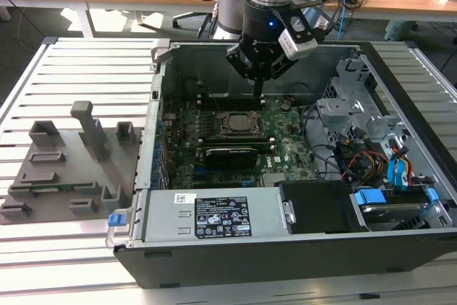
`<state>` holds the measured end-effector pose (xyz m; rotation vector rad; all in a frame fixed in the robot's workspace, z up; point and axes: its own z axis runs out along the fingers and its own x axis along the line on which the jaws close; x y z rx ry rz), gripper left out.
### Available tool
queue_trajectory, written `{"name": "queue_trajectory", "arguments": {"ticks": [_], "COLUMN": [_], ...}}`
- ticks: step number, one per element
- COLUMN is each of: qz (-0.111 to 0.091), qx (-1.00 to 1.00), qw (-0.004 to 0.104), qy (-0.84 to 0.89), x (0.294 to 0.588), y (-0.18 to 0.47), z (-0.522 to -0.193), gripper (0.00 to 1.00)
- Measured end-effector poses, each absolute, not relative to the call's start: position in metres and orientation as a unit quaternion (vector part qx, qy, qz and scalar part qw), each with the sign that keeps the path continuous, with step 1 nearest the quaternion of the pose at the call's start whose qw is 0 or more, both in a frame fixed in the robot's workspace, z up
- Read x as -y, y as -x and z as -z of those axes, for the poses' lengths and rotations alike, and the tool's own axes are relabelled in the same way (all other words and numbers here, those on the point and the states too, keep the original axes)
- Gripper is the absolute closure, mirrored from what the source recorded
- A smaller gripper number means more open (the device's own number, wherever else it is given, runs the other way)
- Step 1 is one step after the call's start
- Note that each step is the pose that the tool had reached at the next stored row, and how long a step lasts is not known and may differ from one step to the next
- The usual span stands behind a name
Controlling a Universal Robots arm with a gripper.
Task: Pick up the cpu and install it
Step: 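Install the first cpu locking lever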
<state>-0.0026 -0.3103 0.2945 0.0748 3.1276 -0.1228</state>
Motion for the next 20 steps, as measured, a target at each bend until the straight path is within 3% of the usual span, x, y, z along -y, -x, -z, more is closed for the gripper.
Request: {"name": "queue_trajectory", "arguments": {"ticks": [11,15,20], "qz": [0.038,0.003,-0.001], "qx": [-0.999,-1.0,-1.0], "qw": [0.006,0.007,0.007], "qy": [0.005,0.006,0.017], "x": [0.3103,0.3103,0.3103], "y": [0.0026,0.0025,0.0026], "z": [-0.2947,-0.2945,-0.2945], "gripper": [0.89,0.89,0.89]}}
